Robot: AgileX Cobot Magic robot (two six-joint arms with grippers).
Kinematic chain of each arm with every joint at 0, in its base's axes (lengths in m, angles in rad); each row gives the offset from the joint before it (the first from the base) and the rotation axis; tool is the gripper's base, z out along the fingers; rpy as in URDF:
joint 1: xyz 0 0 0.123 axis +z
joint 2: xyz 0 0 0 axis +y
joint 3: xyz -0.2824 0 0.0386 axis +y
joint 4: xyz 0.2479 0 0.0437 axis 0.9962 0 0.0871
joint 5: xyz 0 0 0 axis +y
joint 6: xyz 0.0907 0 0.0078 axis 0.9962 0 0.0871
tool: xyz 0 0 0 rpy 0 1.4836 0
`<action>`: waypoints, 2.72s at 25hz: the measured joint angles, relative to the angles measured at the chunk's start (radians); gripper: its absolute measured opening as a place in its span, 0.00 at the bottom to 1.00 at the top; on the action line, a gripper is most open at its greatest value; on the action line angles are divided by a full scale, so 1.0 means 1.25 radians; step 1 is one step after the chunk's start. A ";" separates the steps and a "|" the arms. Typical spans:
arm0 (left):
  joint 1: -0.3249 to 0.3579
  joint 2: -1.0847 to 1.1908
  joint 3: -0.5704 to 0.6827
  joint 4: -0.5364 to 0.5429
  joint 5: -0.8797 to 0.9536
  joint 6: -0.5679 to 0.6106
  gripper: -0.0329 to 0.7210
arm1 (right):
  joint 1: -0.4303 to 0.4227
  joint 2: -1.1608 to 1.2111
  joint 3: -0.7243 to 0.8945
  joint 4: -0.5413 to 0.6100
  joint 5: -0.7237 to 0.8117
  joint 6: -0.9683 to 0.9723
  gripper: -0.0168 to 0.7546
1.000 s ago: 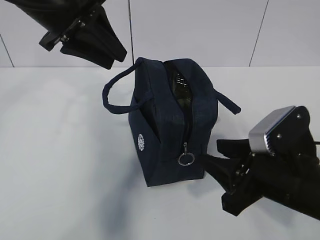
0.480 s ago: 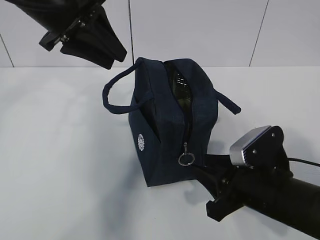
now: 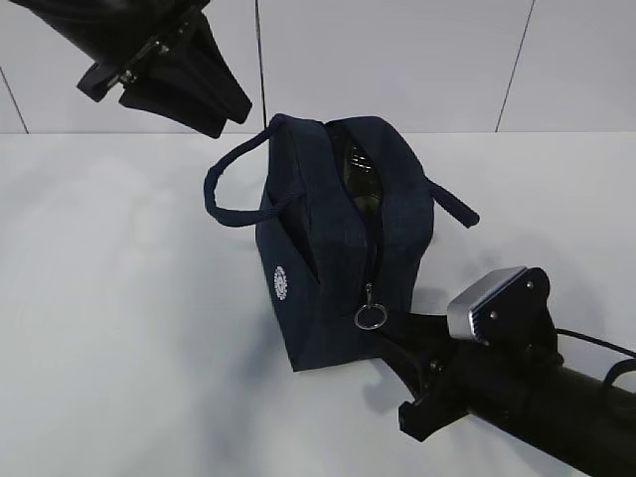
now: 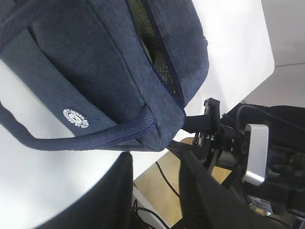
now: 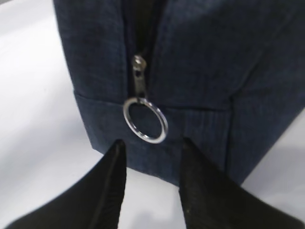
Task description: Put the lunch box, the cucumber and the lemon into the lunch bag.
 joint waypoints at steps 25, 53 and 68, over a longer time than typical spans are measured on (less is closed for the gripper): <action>0.000 0.000 0.000 0.006 0.000 0.000 0.36 | 0.000 0.025 -0.048 -0.017 -0.005 -0.016 0.39; 0.000 0.000 0.000 0.006 0.000 0.000 0.36 | 0.000 0.065 -0.068 -0.100 -0.007 0.003 0.39; 0.000 0.000 0.000 0.022 0.000 0.000 0.36 | 0.000 0.065 -0.088 -0.064 -0.007 0.048 0.38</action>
